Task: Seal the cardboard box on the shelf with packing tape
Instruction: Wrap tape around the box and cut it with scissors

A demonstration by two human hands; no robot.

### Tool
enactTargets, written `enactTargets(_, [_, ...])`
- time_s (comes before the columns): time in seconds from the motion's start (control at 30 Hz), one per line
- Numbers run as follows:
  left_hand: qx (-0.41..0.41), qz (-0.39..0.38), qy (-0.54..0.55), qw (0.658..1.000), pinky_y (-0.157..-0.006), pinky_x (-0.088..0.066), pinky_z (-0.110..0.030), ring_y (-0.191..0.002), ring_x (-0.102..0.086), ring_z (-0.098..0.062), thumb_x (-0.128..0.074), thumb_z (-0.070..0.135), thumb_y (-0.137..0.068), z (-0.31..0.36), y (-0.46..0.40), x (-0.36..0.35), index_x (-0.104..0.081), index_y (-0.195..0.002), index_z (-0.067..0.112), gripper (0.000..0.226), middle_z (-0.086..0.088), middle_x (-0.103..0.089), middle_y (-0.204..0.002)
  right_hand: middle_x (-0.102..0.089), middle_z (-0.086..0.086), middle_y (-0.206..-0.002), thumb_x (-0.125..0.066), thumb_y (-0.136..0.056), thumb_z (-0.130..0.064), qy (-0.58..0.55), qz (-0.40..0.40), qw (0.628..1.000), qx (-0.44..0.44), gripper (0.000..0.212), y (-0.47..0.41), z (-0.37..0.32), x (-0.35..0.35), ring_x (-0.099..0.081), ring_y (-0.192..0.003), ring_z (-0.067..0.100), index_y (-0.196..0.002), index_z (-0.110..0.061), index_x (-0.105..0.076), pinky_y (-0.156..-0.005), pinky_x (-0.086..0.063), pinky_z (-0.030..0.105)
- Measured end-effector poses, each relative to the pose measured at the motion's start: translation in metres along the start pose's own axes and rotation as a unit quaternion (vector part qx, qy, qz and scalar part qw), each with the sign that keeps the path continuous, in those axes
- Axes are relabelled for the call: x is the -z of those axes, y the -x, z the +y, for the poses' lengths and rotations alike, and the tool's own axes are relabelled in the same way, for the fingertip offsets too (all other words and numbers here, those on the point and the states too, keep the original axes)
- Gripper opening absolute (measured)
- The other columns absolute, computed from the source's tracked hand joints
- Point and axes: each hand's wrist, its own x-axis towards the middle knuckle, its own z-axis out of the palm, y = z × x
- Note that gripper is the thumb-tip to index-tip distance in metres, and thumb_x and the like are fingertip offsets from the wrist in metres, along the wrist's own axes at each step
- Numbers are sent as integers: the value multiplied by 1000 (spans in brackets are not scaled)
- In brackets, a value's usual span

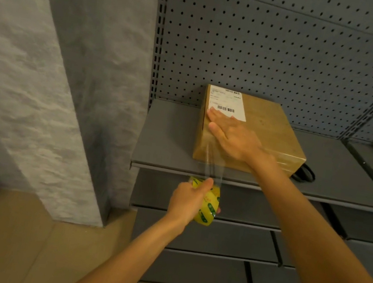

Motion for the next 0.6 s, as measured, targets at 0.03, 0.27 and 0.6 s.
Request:
enactTargets(0.03, [2, 5, 2, 1000, -82, -55, -42, -72, -71, -22, -53, 50, -89, 0, -1, -2, -72, -82, 9, 45, -9, -73, -70, -11, -10, -158, -12, -101, -46, 4, -2, 1000, 5, 52, -1, 2, -1, -10, -145, 6, -151, -28, -14, -116, -4, 25])
enactTargets(0.27, [20, 3, 12, 1000, -62, -55, -24, -61, -70, -17, -52, 43, -93, 7, 4, -1, -71, -91, 5, 43, -13, -73, -72, -4, -9, -159, -14, -100, -52, 12, -36, 999, 9, 59, 1, 2, 2, -1, -145, 4, -152, -25, -6, -116, 1, 26])
enactTargets(0.6, [38, -18, 41, 998, -46, -50, -17, -59, -70, -18, -56, 37, -92, 27, 25, -10, -68, -99, 1, 38, -17, -73, -79, -27, -1, -155, -38, -92, -60, -131, 53, 989, -45, 66, 12, 12, 18, -28, -141, 21, -148, -28, -26, -111, -29, 44])
